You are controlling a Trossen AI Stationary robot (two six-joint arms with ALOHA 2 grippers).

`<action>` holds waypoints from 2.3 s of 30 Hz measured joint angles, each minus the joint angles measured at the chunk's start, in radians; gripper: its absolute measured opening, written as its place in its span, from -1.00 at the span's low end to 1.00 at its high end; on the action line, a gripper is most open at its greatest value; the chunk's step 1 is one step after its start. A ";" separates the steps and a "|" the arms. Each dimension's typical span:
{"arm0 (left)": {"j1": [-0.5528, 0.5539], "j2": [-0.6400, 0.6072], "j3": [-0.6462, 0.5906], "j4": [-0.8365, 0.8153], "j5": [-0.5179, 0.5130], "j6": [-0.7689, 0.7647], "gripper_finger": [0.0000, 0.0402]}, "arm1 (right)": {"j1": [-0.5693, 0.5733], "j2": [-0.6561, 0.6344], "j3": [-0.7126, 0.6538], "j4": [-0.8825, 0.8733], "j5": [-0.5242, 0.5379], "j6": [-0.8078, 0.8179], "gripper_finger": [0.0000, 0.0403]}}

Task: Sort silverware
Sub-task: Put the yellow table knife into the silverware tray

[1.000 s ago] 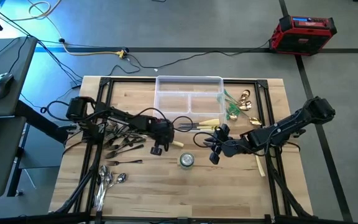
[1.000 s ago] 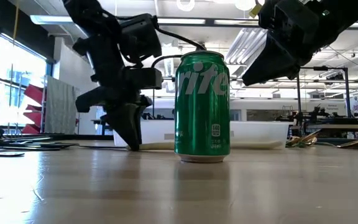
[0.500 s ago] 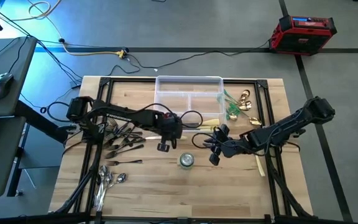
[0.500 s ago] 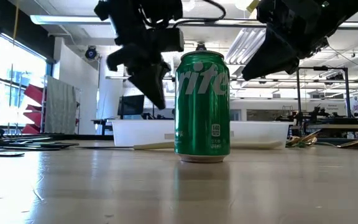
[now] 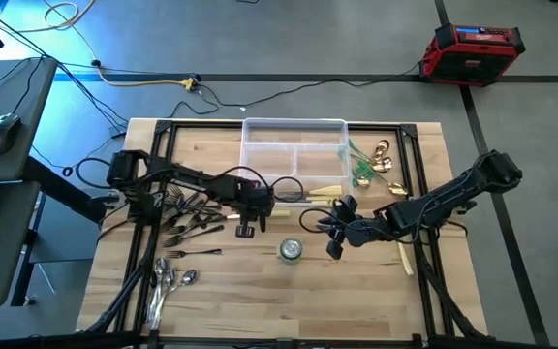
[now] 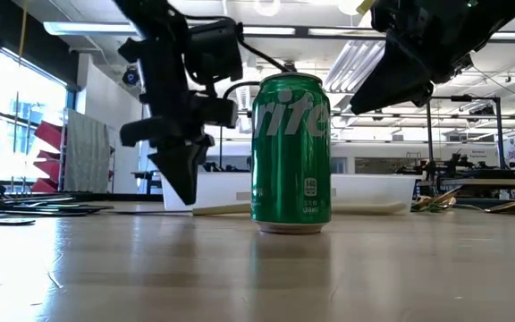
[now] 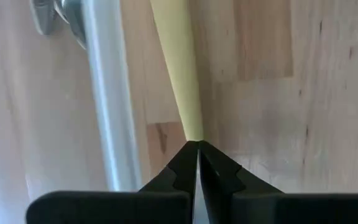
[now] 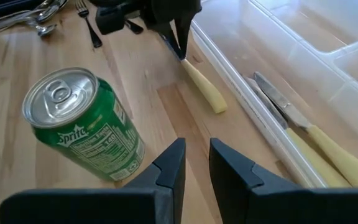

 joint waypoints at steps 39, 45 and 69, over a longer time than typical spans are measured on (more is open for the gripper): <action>-0.027 0.013 -0.067 0.254 -0.052 -0.089 -1.00 | 0.004 0.000 -0.003 0.006 -0.003 0.035 -0.72; -0.027 0.096 -0.038 0.416 0.026 -0.097 -1.00 | 0.005 0.000 -0.004 0.007 -0.003 0.037 -0.72; -0.092 0.074 -0.014 0.221 -0.276 -0.086 -1.00 | 0.006 0.000 -0.005 -0.005 0.001 0.053 -0.72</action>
